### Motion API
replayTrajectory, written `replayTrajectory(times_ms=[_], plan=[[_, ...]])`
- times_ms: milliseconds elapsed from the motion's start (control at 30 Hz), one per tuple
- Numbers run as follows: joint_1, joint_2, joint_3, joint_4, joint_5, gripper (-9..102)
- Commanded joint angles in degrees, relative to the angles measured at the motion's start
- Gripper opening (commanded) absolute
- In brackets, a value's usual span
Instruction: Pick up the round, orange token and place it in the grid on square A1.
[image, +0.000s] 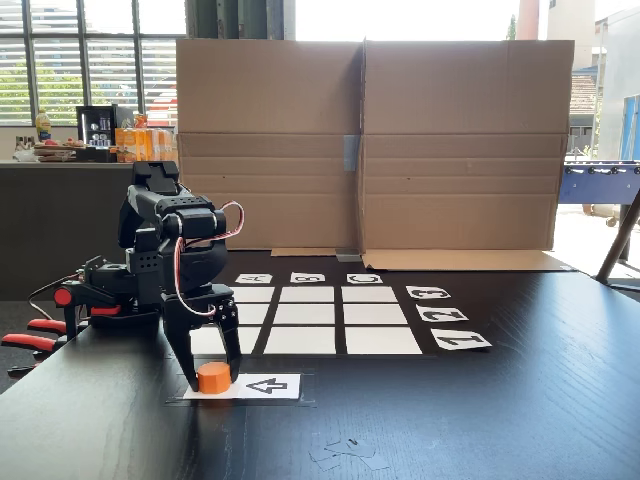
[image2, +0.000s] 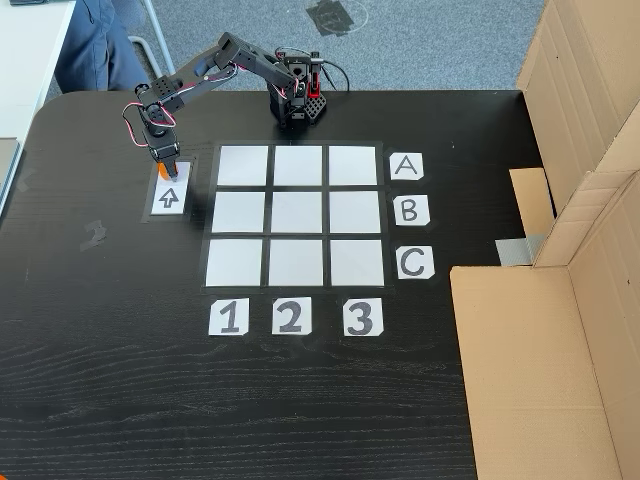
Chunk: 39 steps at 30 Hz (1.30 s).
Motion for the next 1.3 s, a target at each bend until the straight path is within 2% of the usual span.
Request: replayTrajectory(times_ms=[0,267,700,967,1267], plan=[[0.53,0.53,-2.2,-0.26,-0.62,7],[0.7,3.34,-2.2,1.67,-0.7,7],[3.96,20.04,1.58,3.43,-0.62,8],[6.06,38.76,13.54,3.43,-1.32,8],[5.1,61.79,34.19,2.9,-2.9,8]])
